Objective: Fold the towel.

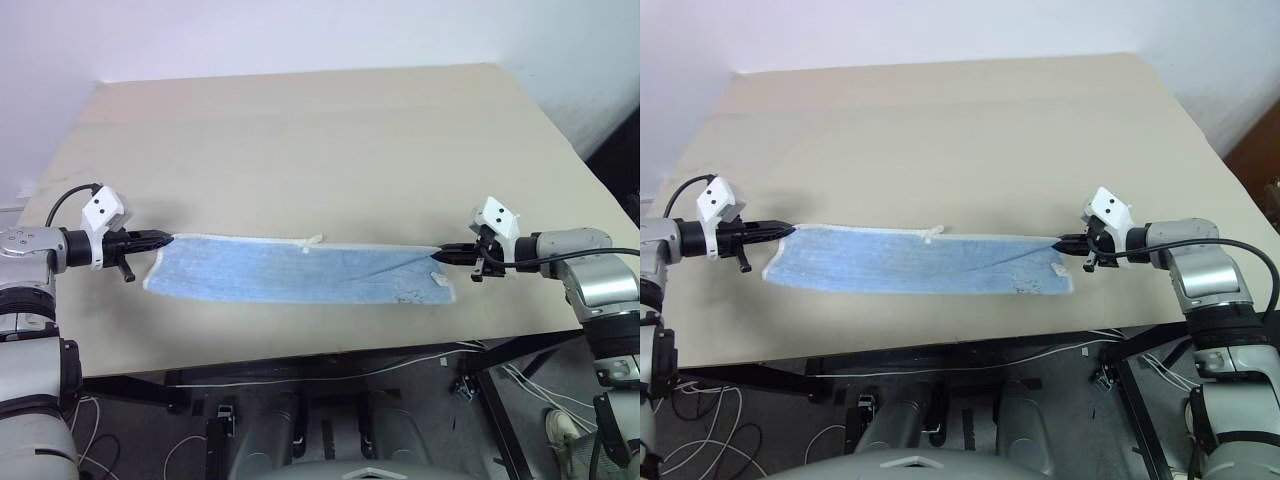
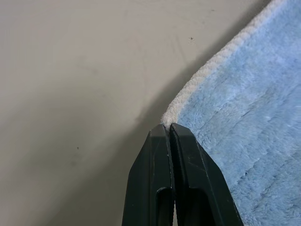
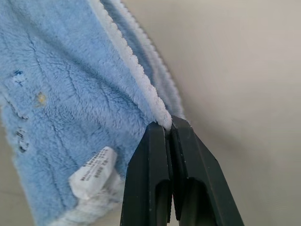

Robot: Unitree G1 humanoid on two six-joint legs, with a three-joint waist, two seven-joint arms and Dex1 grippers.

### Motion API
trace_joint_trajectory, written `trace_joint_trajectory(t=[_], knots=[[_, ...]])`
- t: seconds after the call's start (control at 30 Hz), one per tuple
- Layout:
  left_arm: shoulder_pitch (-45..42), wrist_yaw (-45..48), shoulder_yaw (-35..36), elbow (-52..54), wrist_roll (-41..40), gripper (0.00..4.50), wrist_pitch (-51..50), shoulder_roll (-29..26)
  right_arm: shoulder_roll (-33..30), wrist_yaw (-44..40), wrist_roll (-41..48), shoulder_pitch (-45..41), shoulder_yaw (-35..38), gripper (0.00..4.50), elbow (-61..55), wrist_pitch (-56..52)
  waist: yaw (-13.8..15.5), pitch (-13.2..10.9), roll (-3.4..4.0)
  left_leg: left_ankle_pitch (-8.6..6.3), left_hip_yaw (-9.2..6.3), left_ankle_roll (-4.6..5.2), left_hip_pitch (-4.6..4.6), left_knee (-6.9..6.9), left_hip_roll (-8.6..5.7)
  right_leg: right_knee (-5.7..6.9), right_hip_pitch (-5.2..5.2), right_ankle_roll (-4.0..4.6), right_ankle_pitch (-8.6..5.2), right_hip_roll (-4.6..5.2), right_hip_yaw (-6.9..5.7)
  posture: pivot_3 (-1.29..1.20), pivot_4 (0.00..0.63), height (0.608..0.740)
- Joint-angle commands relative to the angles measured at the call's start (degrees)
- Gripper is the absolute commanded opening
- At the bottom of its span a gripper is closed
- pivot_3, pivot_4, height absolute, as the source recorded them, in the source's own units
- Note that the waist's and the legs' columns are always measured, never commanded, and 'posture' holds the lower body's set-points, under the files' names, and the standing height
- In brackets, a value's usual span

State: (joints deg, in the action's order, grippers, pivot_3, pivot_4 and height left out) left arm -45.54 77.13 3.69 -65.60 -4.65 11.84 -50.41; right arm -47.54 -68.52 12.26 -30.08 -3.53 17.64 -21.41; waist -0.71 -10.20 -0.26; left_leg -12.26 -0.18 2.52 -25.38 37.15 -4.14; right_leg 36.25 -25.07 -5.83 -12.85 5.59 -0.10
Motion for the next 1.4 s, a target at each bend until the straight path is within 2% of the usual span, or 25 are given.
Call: trace_joint_trajectory(t=[0.03, 0.17, 0.27, 0.53, 0.63, 0.8, 0.93, 1.03, 1.1, 1.3, 1.4], knots=[[-1.4, -0.5, 1.2, 0.0, -0.2, 0.06, 0.6, -0.9, 0.0, 1.6, -1.9, -2.4, 0.7, 0.0, 2.8, 3.4, 0.0, 0.0, 0.0, 0.0, 0.0, 0.0, 0.0, 0.0, 0.0, 0.0, 0.0, 0.0, 0.0, 0.0, 0.0, 0.0, 0.15, 0.74], [-1.5, 0.4, 0.8, -0.2, -0.1, 0.06, -0.6, -0.7, 0.9, 1.4, -2.5, -3.3, 0.4, 0.0, 5.7, 5.1, 0.0, 0.0, 0.0, 0.0, 0.0, -0.01, 0.0, 0.0, 0.0, 0.0, 0.0, 0.0, 0.0, 0.0, 0.0, 0.0, 0.15, 0.74], [-1.9, 1.1, 1.1, -0.3, -0.4, 0.72, -1.9, -0.5, 1.2, -0.3, -1.8, -3.4, 0.6, 0.71, 5.7, 5.6, 0.0, 0.0, 0.0, 0.0, 0.0, 0.0, 0.0, -0.01, 0.0, 0.0, 0.0, 0.0, 0.0, -0.01, -0.01, 0.0, 0.15, 0.74], [-2.0, 0.8, 1.9, 0.3, -0.9, 3.39, -1.8, -1.0, 0.3, -3.1, 0.6, -2.7, 1.9, 3.38, 2.3, 2.0, 0.0, 0.0, 0.0, 0.01, 0.0, 0.0, 0.0, 0.01, 0.0, 0.01, 0.01, -0.02, 0.01, -0.02, -0.01, 0.0, 0.15, 0.74], [-1.8, -0.7, 3.1, 1.0, -1.4, 4.42, 0.1, -1.6, -0.9, -2.5, 3.5, -2.3, 4.7, 4.39, -0.3, -3.8, 0.0, 0.0, 0.0, 0.0, 0.0, 0.0, 0.0, 0.01, 0.0, 0.01, 0.01, -0.02, 0.01, -0.01, -0.01, 0.0, 0.15, 0.74], [-1.7, -3.2, 6.9, 6.4, -5.2, 4.47, 1.3, -0.1, -4.2, -0.6, 9.5, 0.9, 10.0, 4.45, -6.2, -19.5, 0.4, 0.0, -0.01, -0.06, -0.02, -0.1, -0.02, 0.0, 0.0, -0.01, -0.01, -0.01, 0.01, 0.03, 0.0, 0.0, 0.15, 0.74], [1.1, -1.5, 8.3, 15.0, -9.0, 4.47, -3.1, 1.9, -6.6, 0.6, 15.3, 5.8, 14.0, 4.45, -12.5, -31.4, 0.5, 0.0, -0.02, -0.08, -0.05, -0.11, -0.03, 0.0, 0.0, -0.08, 0.06, 0.0, 0.0, 0.06, 0.0, 0.0, 0.15, 0.74], [5.9, -1.0, 8.0, 25.8, -12.3, 4.47, -7.9, 4.4, -6.7, 3.0, 22.3, 8.5, 19.1, 4.45, -16.4, -45.5, 0.1, 0.0, -0.01, -0.08, -0.05, -0.1, -0.02, -0.04, 0.0, -0.09, 0.06, 0.01, 0.0, 0.07, 0.03, 0.0, 0.15, 0.74], [9.7, -1.3, 7.5, 33.8, -14.7, 4.47, -12.0, 6.3, -5.7, 5.2, 26.5, 11.0, 22.7, 4.45, -19.6, -53.8, 0.0, 0.0, -0.01, -0.08, -0.04, -0.09, -0.02, -0.07, 0.01, -0.09, 0.05, 0.01, 0.0, 0.07, 0.05, 0.0, 0.15, 0.74], [17.3, -4.7, 5.3, 50.4, -17.3, 4.47, -19.5, 10.4, -0.3, 11.9, 33.6, 16.7, 32.8, 4.45, -24.0, -68.8, 0.1, 0.0, -0.01, -0.08, -0.05, -0.09, 0.02, -0.06, 0.06, -0.08, 0.11, 0.02, 0.0, 0.06, 0.07, 0.0, 0.15, 0.74], [20.2, -6.5, 3.5, 58.1, -19.1, 4.47, -24.0, 12.5, 3.3, 17.2, 38.1, 20.8, 35.1, 4.45, -23.7, -71.1, 0.3, 0.1, 0.01, -0.09, -0.05, -0.08, 0.04, -0.04, 0.03, -0.14, 0.19, 0.04, -0.02, 0.09, 0.07, 0.0, 0.15, 0.74]])
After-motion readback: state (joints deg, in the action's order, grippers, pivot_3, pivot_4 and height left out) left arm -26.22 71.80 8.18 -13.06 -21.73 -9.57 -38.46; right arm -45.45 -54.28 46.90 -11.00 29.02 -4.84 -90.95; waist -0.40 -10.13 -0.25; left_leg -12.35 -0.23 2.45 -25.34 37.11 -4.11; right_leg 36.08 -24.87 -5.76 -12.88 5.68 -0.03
